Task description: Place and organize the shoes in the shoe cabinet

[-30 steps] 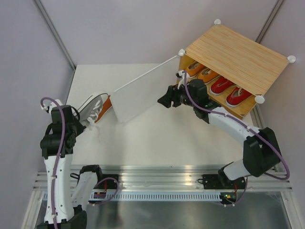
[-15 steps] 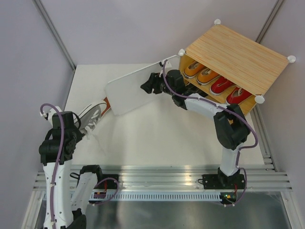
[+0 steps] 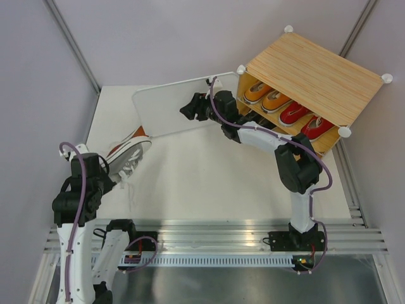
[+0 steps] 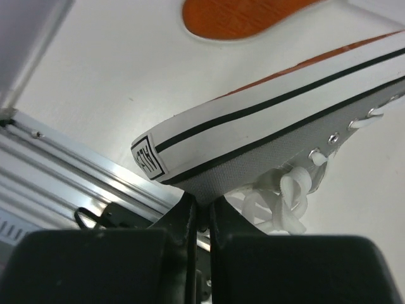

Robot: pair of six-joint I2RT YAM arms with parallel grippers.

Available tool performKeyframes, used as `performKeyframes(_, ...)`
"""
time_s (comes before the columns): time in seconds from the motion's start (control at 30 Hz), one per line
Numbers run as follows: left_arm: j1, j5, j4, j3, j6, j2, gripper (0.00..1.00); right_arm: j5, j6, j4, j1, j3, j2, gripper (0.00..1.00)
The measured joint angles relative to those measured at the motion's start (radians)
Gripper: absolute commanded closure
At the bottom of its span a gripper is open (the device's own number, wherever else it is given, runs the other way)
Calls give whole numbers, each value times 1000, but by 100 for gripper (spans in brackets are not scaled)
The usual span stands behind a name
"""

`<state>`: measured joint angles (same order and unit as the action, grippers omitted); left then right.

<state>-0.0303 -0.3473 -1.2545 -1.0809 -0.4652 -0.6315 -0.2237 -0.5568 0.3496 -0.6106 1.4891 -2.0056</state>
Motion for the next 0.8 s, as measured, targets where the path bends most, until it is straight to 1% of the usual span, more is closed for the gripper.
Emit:
performKeyframes(0.1, 5, 147, 44, 44, 24, -8, 98, 1, 11, -17, -1, 0, 4, 32)
performKeyframes(0.2, 5, 324, 85, 84, 34, -45, 98, 3, 39, -60, -1, -8, 29, 32)
performKeyframes(0.27, 6, 429, 123, 109, 33, -89, 98, 2, 71, -108, -1, -26, 69, 32)
performKeyframes(0.43, 13, 615, 236, 172, 14, -198, 98, -3, 174, -247, -1, -35, 198, 32)
performKeyframes(0.5, 37, 660, 279, 190, -3, -241, 98, 0, 216, -303, -1, -37, 256, 32)
performKeyframes(0.57, 87, 681, 317, 191, -25, -288, 98, 14, 261, -354, -1, -49, 326, 32)
performKeyframes(0.8, 311, 699, 525, 213, -175, -489, 98, 116, 378, -481, 0, -139, 563, 31)
